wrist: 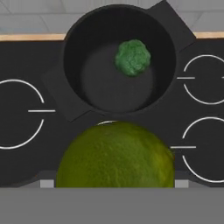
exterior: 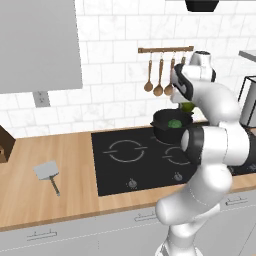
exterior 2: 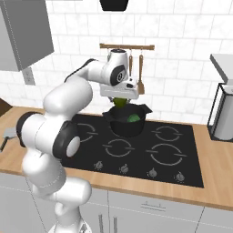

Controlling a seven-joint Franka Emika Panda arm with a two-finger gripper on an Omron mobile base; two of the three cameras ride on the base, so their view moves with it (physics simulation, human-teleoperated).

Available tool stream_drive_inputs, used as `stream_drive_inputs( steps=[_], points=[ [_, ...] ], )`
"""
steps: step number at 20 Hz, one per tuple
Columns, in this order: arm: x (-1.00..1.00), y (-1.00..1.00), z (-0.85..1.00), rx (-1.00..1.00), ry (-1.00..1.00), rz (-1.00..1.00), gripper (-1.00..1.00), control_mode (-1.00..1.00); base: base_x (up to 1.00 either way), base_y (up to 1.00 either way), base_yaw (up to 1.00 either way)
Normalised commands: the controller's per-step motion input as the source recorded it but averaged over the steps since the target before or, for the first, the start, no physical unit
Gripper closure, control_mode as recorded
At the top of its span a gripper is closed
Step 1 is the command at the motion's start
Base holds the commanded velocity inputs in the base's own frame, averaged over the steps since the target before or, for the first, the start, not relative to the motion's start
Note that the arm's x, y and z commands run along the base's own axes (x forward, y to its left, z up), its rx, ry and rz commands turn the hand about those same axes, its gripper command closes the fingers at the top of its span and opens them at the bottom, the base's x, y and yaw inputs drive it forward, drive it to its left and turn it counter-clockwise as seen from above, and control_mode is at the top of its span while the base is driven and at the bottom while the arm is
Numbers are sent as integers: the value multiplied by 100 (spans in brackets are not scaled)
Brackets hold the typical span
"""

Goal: Put the broccoli and lime in the pot. Retrieve the spatula and lightly stir the vegetables in the pot.

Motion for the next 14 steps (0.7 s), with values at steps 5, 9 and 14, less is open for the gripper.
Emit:
stream_drive_inputs(
  steps=[5,9,14],
  points=[
    [38,-10,-15,0,0,0,100,-100,0,0,0],
    [29,-4,-12,0,0,0,100,-100,0,0,0],
    [32,-14,-9,0,0,0,100,-100,0,0,0]
  ],
)
